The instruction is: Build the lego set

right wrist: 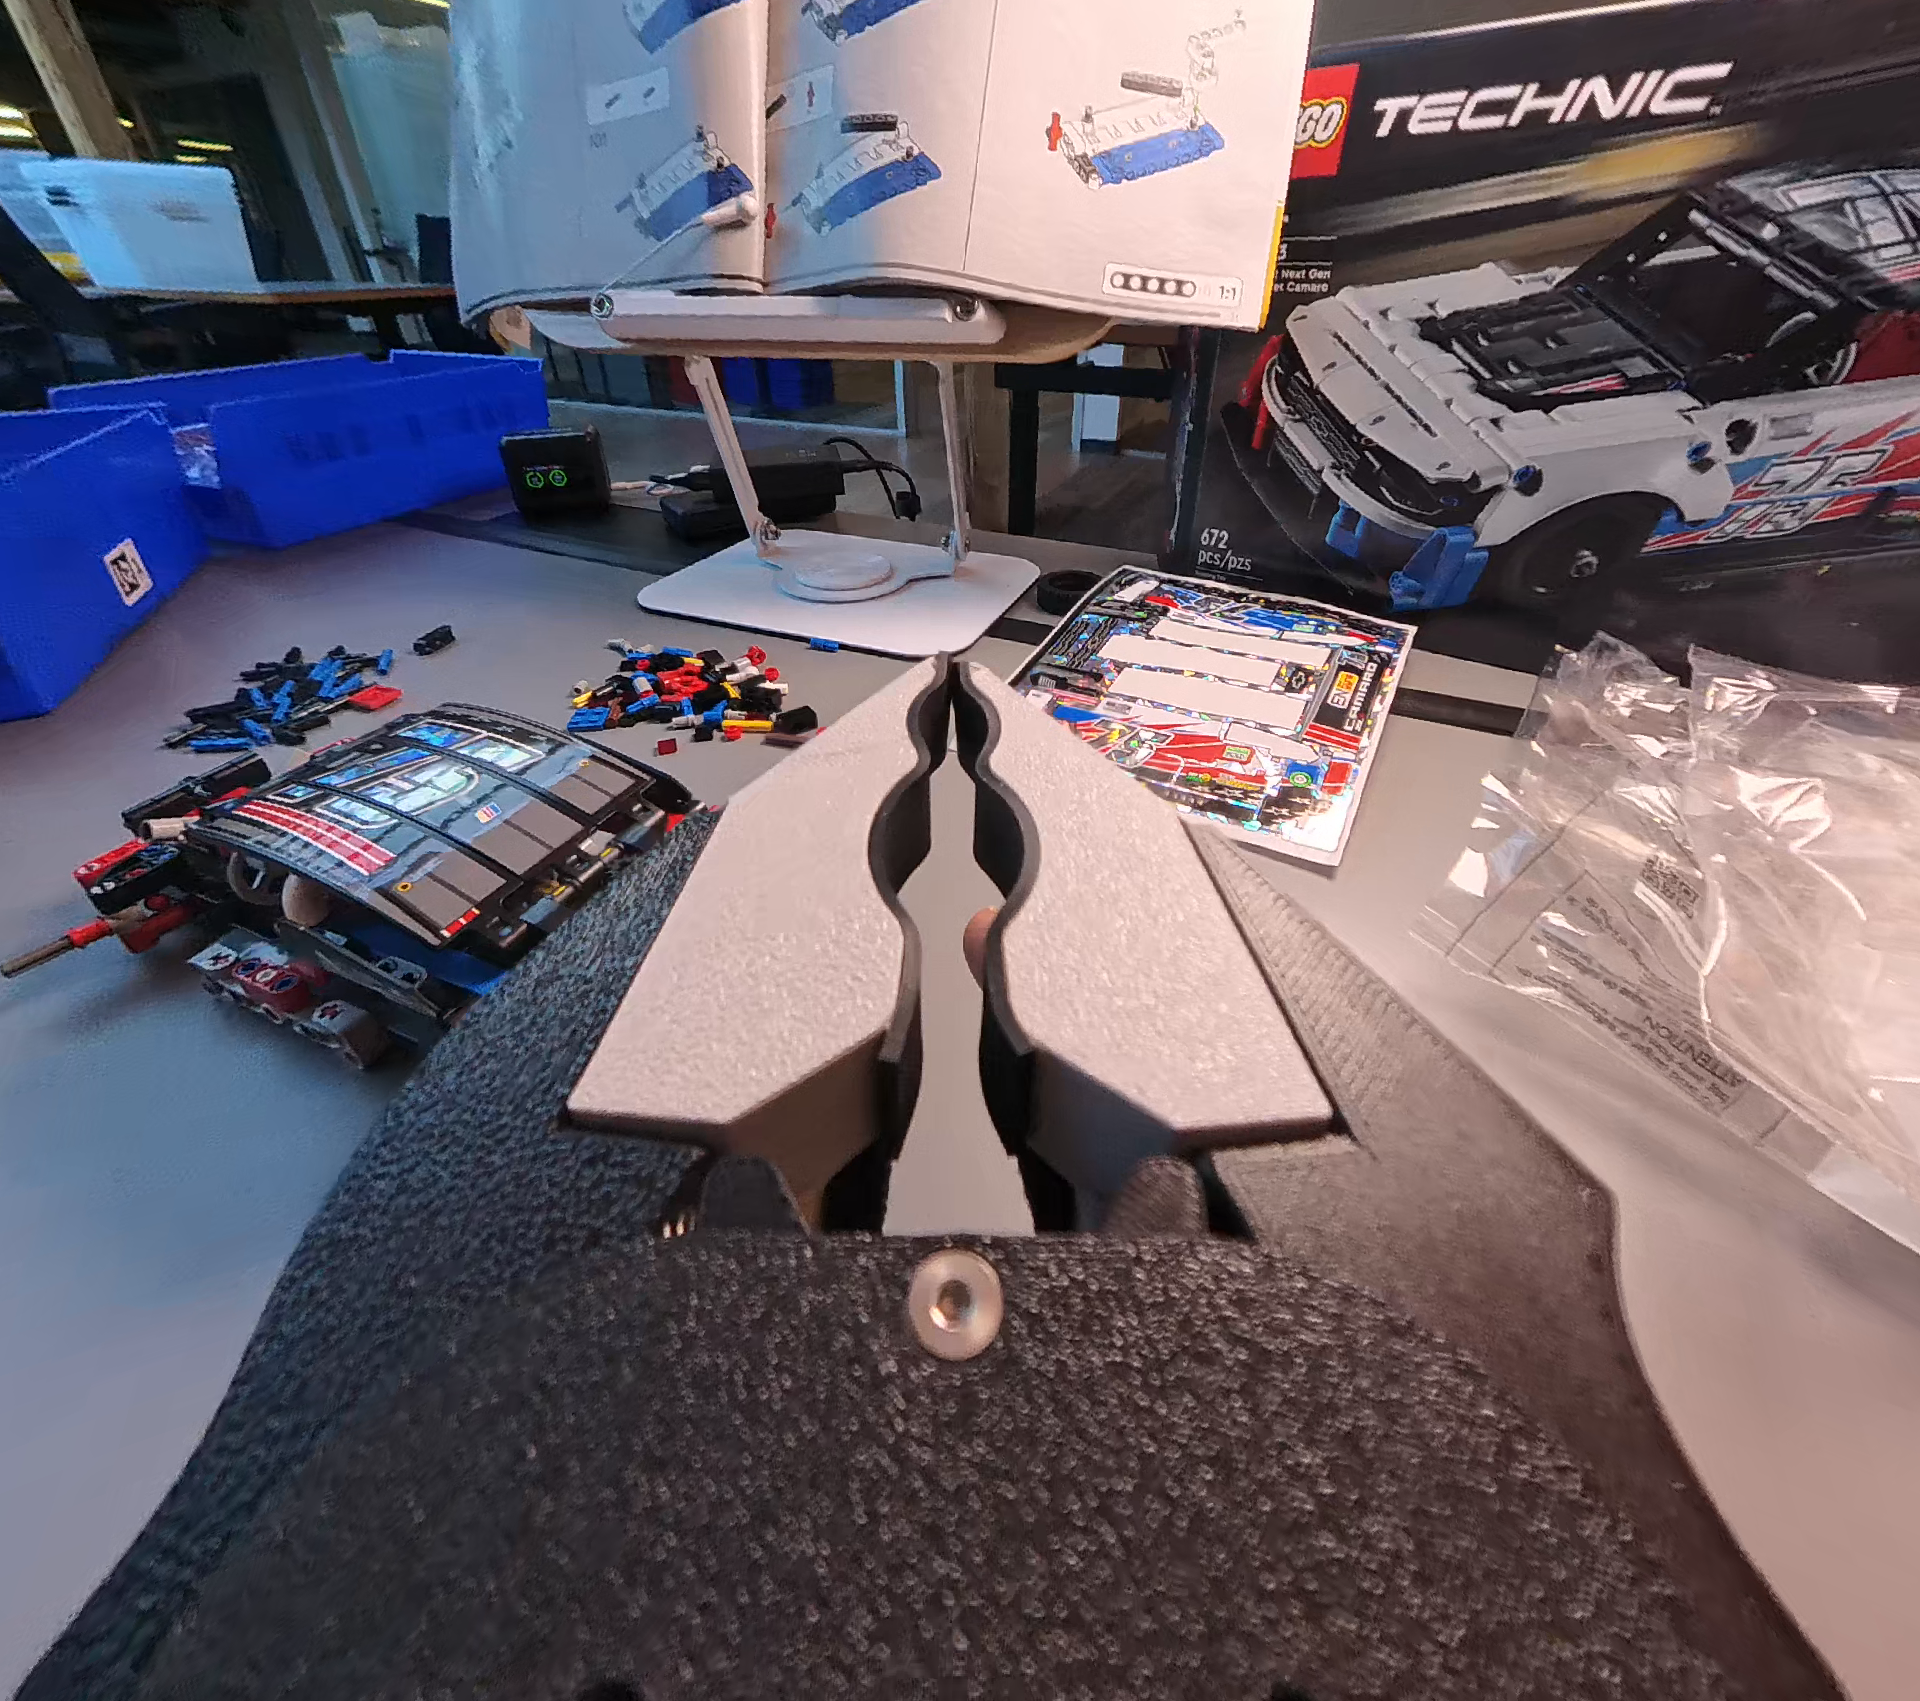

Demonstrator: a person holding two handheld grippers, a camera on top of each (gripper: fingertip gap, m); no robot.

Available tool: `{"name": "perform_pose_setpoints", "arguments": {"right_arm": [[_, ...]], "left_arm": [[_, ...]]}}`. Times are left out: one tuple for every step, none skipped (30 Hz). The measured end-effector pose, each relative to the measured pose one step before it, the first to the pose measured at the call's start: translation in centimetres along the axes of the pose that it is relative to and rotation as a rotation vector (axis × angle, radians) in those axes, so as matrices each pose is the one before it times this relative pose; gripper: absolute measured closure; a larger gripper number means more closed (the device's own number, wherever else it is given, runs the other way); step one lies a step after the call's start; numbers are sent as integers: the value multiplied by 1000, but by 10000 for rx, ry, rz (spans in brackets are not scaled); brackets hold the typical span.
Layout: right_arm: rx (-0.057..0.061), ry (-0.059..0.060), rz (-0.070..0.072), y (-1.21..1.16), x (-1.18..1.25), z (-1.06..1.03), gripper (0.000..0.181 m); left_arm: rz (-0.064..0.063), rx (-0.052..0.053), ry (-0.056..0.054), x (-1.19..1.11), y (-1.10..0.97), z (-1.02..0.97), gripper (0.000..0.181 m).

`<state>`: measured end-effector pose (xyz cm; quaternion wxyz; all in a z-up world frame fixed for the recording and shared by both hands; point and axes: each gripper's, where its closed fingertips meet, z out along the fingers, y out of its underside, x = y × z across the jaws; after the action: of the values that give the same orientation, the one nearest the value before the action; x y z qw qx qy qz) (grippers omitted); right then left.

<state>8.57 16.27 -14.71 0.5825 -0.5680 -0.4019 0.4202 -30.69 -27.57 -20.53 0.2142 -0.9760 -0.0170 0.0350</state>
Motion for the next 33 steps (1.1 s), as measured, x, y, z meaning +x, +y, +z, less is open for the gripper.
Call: {"name": "perform_pose_setpoints", "arguments": {"right_arm": [[99,-36,-102,-407,-235,44,181],[89,-114,-79,-483,-459,93,181],[78,-286,-115,-586,-872,198,181],[70,-457,-112,-696,-1283,302,181],[91,-688,13,-865,-1783,427,181],[76,-924,224,-978,-2265,558,181],[18,-1034,333,-956,-2577,754,180],[-67,-1024,286,-788,-2693,974,177],[-81,-973,227,-668,-2723,1180,171],[-6,-938,228,-591,-2777,1302,165],[11,-940,239,-393,-2766,1401,161],[-107,-731,246,-76,-2319,1464,156],[-191,-596,108,135,-1935,1401,148],[-276,-418,-1,279,-1432,1229,141],[-274,-186,-37,289,-844,972,134],[-243,19,-49,285,-381,648,132],[-268,216,-99,365,-13,318,134],[-238,503,-279,369,439,-73,146],[-161,837,-526,350,934,-442,159],[-191,651,-626,481,754,-566,162],[-216,444,-448,628,591,-689,164],[-227,157,-238,722,339,-750,166],[-362,-69,-17,993,214,-789,167],[-492,-272,97,1240,148,-844,169],[-577,-461,186,1441,40,-902,169],[-786,-432,298,1832,222,-866,170],[-1046,-530,312,2336,148,-711,170],[-1155,-693,382,2640,-65,-409,170],[-1006,-707,440,2426,-96,-31,170],[-732,-558,498,1875,96,281,171],[-670,-658,472,1501,-123,490,172],[-549,-678,323,1057,-243,602,172],[-190,-378,210,318,122,580,173]], "left_arm": [[145,1197,182,543,-1606,-1483,170],[95,1367,409,1042,-2058,-1442,170],[357,1693,768,1949,-2648,-1267,170],[481,1896,844,2395,-3005,-871,170],[275,1900,772,2295,-3000,-272,170],[5,1795,738,2104,-2642,305,170],[-134,1581,672,1856,-1966,814,170],[-143,1302,514,1478,-1126,1176,170],[-170,1021,467,1256,-338,1402,171],[-250,818,519,1147,221,1521,171],[-324,626,520,931,668,1572,171],[-347,416,461,618,1062,1605,171],[-332,266,468,474,1258,1559,171],[-325,152,444,344,1266,1469,171],[-238,-27,177,-101,1310,1370,171],[-95,-219,65,-184,1365,1265,171],[-23,-292,68,-32,1247,1139,171],[-34,-219,-13,-3,957,981,171],[-46,-108,-175,-134,681,742,171],[47,-121,-399,-372,550,468,172],[147,-253,-351,-271,647,238,172],[101,-402,-228,-56,849,132,173],[20,-626,-190,13,1189,93,173],[-99,-814,-92,89,1440,30,173],[-134,-834,-58,14,1419,-124,171],[-109,-743,-360,-547,1283,-327,166],[-2,-685,-666,-1087,1221,-483,165],[201,-749,-678,-1219,1386,-470,162],[393,-902,-738,-1392,1677,-309,157],[481,-939,-891,-1633,1764,-108,151],[501,-831,-705,-1339,1600,169,145],[346,-726,-544,-1096,1391,364,135],[83,-613,-263,-702,1141,464,129]]}}
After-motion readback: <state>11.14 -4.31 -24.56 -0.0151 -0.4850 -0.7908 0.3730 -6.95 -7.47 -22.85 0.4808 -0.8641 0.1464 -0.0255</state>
